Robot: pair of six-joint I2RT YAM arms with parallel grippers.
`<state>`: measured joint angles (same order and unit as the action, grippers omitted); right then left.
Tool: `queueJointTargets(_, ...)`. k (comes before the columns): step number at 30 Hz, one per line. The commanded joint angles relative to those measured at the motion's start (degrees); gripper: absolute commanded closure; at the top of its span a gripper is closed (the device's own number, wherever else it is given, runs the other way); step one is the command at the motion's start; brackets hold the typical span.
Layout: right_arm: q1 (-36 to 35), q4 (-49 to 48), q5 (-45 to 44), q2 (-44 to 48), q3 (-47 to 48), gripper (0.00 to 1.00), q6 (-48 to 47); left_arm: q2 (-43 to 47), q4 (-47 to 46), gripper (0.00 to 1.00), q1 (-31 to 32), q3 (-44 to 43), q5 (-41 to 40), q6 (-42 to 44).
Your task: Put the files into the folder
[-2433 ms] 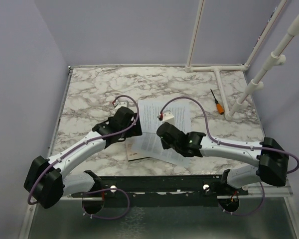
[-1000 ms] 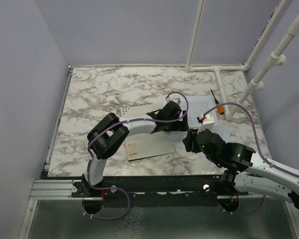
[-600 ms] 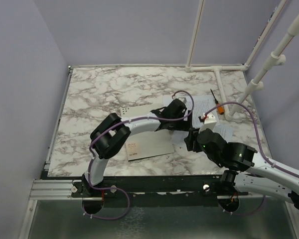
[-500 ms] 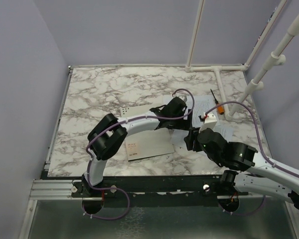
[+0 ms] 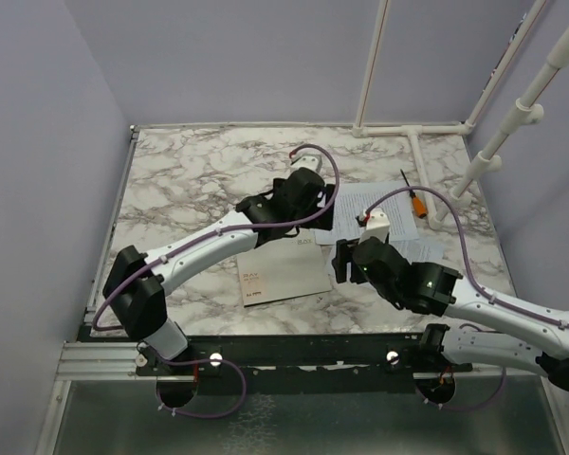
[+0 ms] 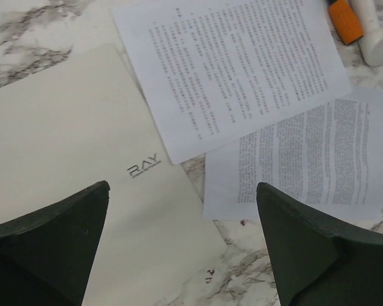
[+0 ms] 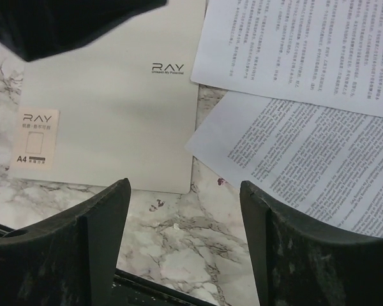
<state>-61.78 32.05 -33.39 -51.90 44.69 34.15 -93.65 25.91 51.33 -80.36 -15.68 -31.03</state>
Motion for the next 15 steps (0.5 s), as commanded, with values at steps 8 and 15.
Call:
queueJointTargets(8, 8.4, -14.3, 17.0, -14.8, 4.9, 0.2, -7.0, 18.1, 4.0, 0.01, -11.1, 19.0, -5.0, -1.4)
queueJointTargets(15, 13.6, -19.1, 26.6, -24.3, 7.0, 0.11, -7.2, 24.9, -0.5, 0.01, -19.2, 29.5, 3.5, -1.9)
